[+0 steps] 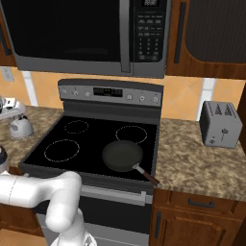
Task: Pick the kettle from the counter and place it on a stove burner. Then turn the burner on.
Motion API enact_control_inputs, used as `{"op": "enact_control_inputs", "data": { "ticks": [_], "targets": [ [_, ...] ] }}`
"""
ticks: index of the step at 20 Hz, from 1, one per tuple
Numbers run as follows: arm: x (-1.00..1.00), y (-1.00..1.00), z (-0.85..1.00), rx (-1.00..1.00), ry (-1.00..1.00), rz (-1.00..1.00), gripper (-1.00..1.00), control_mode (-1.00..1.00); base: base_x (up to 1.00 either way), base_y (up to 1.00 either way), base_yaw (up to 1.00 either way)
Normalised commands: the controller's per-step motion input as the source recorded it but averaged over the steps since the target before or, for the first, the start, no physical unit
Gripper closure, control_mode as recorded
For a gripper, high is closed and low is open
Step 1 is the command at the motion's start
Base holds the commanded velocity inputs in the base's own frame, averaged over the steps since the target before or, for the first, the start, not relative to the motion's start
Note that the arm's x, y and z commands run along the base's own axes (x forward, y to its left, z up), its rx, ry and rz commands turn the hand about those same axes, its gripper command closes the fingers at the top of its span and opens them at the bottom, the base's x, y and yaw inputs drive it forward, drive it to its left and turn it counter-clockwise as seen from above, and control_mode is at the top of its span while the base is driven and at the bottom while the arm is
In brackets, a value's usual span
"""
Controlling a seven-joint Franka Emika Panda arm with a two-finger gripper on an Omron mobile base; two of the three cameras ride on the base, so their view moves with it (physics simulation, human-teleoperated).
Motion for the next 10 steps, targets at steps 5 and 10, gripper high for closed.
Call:
{"op": "enact_control_inputs", "data": {
  "ticks": [5, 10],
  "targets": [
    [-0.40, -0.83, 0.20, 0.01, -0.39, -0.08, 1.00, -1.00, 0.00, 0.00, 0.00],
    [-0.29, -1.00, 0.00, 0.04, -0.34, -0.12, 1.00, -1.00, 0.00, 0.00, 0.00]
  ]
}}
